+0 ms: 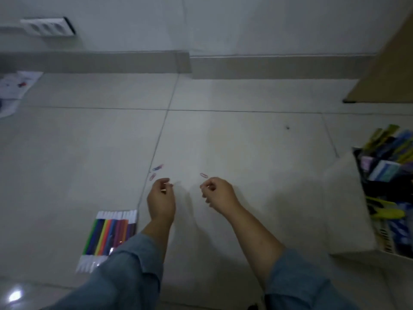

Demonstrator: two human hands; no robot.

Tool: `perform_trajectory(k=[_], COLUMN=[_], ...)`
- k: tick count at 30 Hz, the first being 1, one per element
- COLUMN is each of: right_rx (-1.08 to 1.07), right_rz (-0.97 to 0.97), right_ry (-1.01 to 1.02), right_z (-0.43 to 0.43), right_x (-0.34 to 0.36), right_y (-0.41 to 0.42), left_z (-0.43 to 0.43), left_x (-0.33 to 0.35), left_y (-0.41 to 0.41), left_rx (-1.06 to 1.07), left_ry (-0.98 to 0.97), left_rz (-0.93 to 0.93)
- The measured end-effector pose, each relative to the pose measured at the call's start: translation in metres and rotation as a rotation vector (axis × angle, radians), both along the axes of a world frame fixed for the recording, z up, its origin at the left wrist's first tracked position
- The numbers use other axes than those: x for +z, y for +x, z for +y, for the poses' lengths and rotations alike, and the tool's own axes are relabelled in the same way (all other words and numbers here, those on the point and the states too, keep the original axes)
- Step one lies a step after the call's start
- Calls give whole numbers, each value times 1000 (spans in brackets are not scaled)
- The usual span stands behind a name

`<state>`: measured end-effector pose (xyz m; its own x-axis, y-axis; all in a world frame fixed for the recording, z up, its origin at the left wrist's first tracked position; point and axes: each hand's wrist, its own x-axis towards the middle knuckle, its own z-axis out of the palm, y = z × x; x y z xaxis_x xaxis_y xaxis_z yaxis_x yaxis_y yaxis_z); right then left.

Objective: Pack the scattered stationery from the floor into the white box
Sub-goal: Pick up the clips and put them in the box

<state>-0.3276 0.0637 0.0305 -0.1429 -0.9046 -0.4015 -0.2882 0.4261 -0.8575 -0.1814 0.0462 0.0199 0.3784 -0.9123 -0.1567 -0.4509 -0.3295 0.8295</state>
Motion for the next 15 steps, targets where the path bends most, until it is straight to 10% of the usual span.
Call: perform_trajectory(k=[7, 15], right_rx=[364, 746], right_rz=[28, 497], right_ry=[-21, -157], right_z=[-3, -7], right_x=[-33, -40], right_y=[131, 210], left_z=[-7, 25], left_x=[-13, -31], left_y=[149, 206], left_rx=[372, 463], left_ry=[70, 284], left_rz=[-380, -254])
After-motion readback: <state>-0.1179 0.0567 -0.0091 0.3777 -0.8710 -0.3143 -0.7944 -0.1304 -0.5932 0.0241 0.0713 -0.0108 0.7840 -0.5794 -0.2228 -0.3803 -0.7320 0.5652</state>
